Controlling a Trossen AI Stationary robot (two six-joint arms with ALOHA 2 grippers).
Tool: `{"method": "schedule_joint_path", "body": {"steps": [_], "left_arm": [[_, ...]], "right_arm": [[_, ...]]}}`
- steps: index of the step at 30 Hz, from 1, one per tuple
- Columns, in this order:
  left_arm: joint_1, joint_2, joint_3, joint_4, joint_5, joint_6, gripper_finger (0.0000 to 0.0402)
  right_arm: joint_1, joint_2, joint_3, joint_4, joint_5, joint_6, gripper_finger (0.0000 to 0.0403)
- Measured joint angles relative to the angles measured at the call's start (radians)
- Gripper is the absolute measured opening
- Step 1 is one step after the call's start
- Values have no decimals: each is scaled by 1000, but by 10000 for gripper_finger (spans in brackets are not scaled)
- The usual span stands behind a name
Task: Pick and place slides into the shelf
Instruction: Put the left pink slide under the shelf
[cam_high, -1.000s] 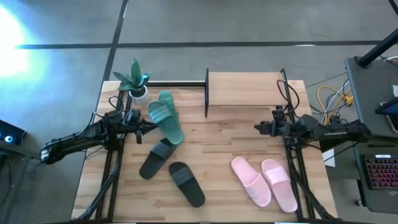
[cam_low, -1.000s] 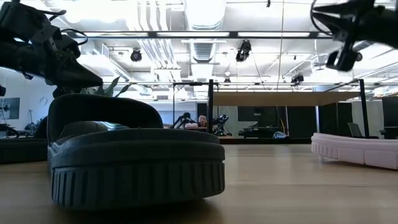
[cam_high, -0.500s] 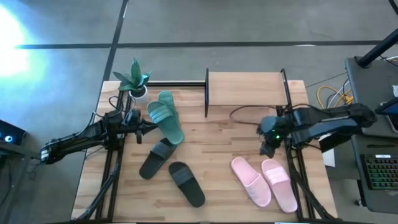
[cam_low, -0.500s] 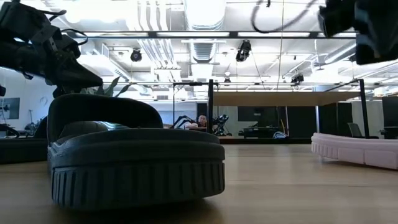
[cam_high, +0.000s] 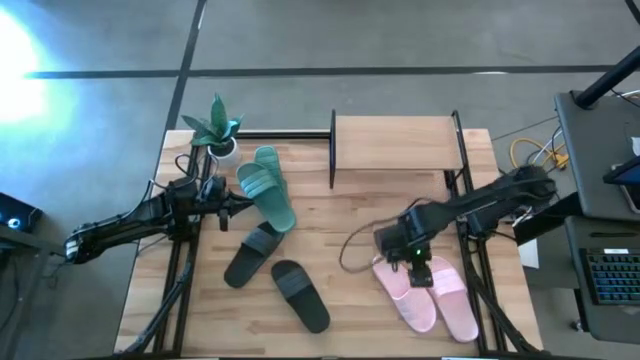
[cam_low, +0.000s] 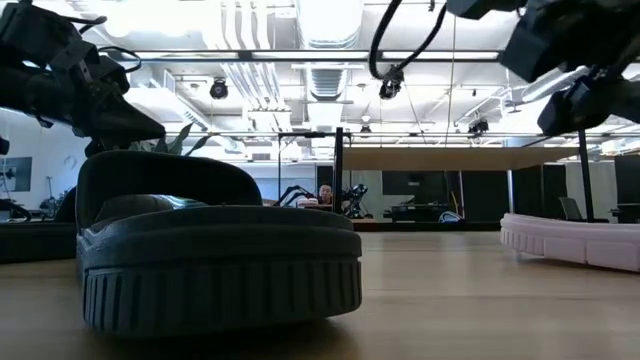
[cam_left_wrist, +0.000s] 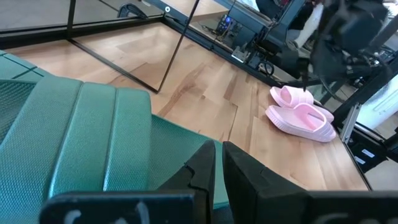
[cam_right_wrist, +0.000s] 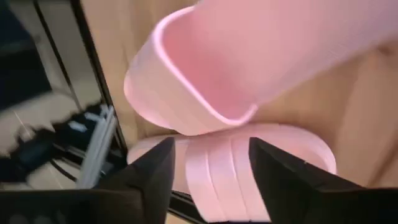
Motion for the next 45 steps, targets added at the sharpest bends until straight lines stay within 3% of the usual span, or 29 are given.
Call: {"method": "schedule_joint_path", "body": {"steps": [9, 14, 18, 27, 33, 41, 45], "left_arm": [[0, 0, 0, 0, 0, 0, 15], [0, 1, 0, 1, 0, 0, 15], [0, 1, 0, 0, 0, 0, 15], [0, 3, 0, -1, 0, 0, 15], [0, 4, 0, 2, 0, 0, 15], [0, 4, 0, 2, 0, 0, 15], [0, 5, 0, 1, 0, 0, 15]], "right_arm": [[55, 79, 18, 63, -32, -147, 230], [53, 106, -10, 159, -38, -153, 231], [67, 130, -23, 170, -89, -156, 228], [111, 131, -66, 217, -89, -114, 216], [116, 131, -68, 305, -132, -9, 167], [118, 130, -68, 397, -168, 87, 24], [103, 118, -68, 513, -151, 236, 14]]}}
